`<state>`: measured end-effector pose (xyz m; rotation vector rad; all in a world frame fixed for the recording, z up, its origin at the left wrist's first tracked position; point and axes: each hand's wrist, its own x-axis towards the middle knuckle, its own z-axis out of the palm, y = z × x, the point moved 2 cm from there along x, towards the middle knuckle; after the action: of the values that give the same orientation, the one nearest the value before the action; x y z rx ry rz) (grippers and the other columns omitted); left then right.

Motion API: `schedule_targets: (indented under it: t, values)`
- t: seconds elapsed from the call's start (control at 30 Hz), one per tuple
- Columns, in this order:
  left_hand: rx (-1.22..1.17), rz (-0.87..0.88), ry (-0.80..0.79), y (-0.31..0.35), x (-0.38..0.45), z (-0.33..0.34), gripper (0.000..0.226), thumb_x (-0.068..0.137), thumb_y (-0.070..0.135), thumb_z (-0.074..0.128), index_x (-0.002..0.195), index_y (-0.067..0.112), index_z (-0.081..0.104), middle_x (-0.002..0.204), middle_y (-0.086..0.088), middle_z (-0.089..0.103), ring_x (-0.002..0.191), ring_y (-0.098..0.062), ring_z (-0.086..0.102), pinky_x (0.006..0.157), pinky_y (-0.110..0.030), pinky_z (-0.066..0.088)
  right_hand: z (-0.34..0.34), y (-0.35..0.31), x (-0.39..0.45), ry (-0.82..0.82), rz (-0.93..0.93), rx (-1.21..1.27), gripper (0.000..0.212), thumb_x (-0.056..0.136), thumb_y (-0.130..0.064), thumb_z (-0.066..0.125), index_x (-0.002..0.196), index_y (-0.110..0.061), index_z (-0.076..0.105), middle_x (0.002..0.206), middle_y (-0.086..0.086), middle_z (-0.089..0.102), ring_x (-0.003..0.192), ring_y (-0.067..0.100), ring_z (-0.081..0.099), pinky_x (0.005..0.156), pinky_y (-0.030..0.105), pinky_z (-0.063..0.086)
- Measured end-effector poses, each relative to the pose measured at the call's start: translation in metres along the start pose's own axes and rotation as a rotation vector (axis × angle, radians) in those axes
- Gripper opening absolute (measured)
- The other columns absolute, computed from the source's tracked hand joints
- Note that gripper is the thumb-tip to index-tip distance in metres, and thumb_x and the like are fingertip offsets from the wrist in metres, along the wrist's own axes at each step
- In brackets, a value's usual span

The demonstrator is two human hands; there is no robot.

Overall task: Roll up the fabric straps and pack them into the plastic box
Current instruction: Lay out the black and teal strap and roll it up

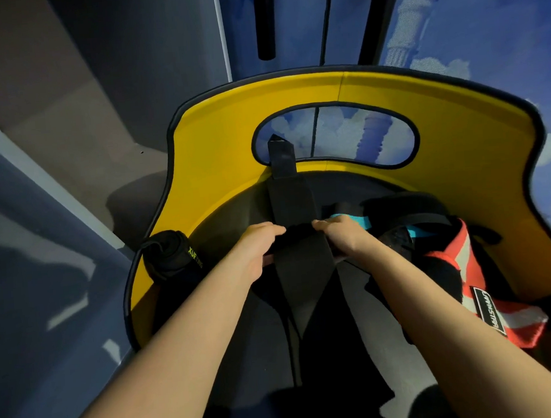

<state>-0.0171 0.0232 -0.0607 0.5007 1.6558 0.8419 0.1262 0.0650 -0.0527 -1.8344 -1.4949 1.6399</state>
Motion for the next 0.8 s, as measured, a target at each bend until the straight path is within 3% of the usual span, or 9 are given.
schedule_targets:
  t: [0.1, 0.2, 0.3, 0.4, 0.5, 0.57, 0.63, 0.73, 0.8]
  values:
    - [0.04, 0.02, -0.032, -0.001, -0.002, 0.002, 0.061, 0.09, 0.012, 0.06, 0.145, 0.016, 0.034, 0.147, -0.007, 0.039, 0.136, -0.024, 0.035, 0.108, -0.038, 0.03, 0.006, 0.002, 0.002, 0.021, -0.036, -0.061, 0.034, 0.098, -0.016, 0.046, 0.128, -0.002, 0.052, 0.113, 0.015, 0.055, 0.111, 0.039, 0.056, 0.073, 0.042, 0.051]
    - [0.102, 0.066, -0.037, -0.003, -0.001, 0.004, 0.068, 0.089, 0.003, 0.059, 0.147, 0.014, 0.027, 0.152, -0.003, 0.031, 0.141, -0.024, 0.027, 0.113, -0.037, 0.024, 0.007, 0.004, 0.002, 0.044, -0.076, -0.144, 0.042, 0.099, -0.013, 0.042, 0.141, -0.006, 0.039, 0.136, 0.015, 0.049, 0.122, 0.031, 0.049, 0.077, 0.026, 0.041]
    - [0.116, 0.103, -0.006, -0.007, 0.0, 0.004, 0.07, 0.087, -0.008, 0.056, 0.147, 0.012, 0.028, 0.152, -0.003, 0.032, 0.14, -0.021, 0.03, 0.115, -0.036, 0.025, 0.006, 0.011, 0.0, 0.053, -0.112, -0.119, 0.046, 0.098, -0.016, 0.047, 0.142, -0.009, 0.038, 0.139, 0.013, 0.047, 0.126, 0.027, 0.046, 0.08, 0.022, 0.039]
    - [0.117, 0.135, 0.005, -0.008, -0.006, 0.004, 0.064, 0.09, -0.002, 0.056, 0.147, 0.011, 0.029, 0.151, -0.003, 0.035, 0.138, -0.02, 0.034, 0.111, -0.035, 0.029, 0.001, 0.015, -0.011, 0.184, -0.179, -0.158, 0.04, 0.096, -0.031, 0.05, 0.131, -0.013, 0.053, 0.129, 0.009, 0.058, 0.111, 0.024, 0.057, 0.061, 0.006, 0.04]
    - [0.105, 0.047, -0.019, -0.009, -0.015, -0.003, 0.066, 0.088, 0.024, 0.064, 0.144, 0.012, 0.032, 0.144, -0.006, 0.043, 0.125, -0.023, 0.047, 0.095, -0.038, 0.047, -0.004, 0.013, -0.03, 0.199, -0.141, -0.161, 0.045, 0.094, -0.05, 0.043, 0.119, -0.017, 0.061, 0.109, 0.011, 0.061, 0.067, 0.016, 0.059, 0.046, 0.016, 0.045]
    - [0.115, -0.039, -0.128, -0.01, -0.02, -0.009, 0.082, 0.078, 0.039, 0.072, 0.144, 0.011, 0.032, 0.14, -0.008, 0.047, 0.119, -0.022, 0.052, 0.084, -0.036, 0.054, -0.007, 0.015, -0.041, 0.1, -0.086, -0.12, 0.057, 0.091, -0.06, 0.038, 0.124, -0.017, 0.055, 0.107, 0.014, 0.057, 0.069, 0.014, 0.057, 0.057, 0.021, 0.049]
    - [0.145, -0.079, -0.209, -0.014, -0.023, -0.012, 0.093, 0.071, 0.041, 0.076, 0.145, 0.011, 0.03, 0.142, -0.009, 0.046, 0.123, -0.024, 0.051, 0.089, -0.039, 0.054, -0.005, 0.019, -0.049, 0.013, -0.064, -0.028, 0.061, 0.09, -0.061, 0.041, 0.126, -0.015, 0.053, 0.118, 0.013, 0.061, 0.089, 0.02, 0.063, 0.065, 0.023, 0.046]
    - [0.112, -0.016, -0.135, -0.024, -0.029, -0.009, 0.078, 0.079, 0.027, 0.073, 0.143, 0.013, 0.032, 0.142, -0.011, 0.045, 0.121, -0.027, 0.052, 0.091, -0.038, 0.051, 0.002, 0.029, -0.051, -0.015, -0.054, 0.048, 0.052, 0.088, -0.05, 0.056, 0.126, -0.015, 0.056, 0.099, 0.005, 0.065, 0.076, 0.017, 0.062, 0.056, 0.023, 0.047]
    - [0.16, 0.053, -0.076, -0.028, -0.034, -0.004, 0.069, 0.084, 0.019, 0.07, 0.143, 0.015, 0.034, 0.142, -0.011, 0.043, 0.123, -0.029, 0.051, 0.087, -0.034, 0.051, 0.006, 0.037, -0.048, -0.005, -0.018, 0.063, 0.048, 0.089, -0.038, 0.06, 0.131, -0.016, 0.052, 0.106, 0.005, 0.063, 0.077, 0.017, 0.061, 0.054, 0.023, 0.046]
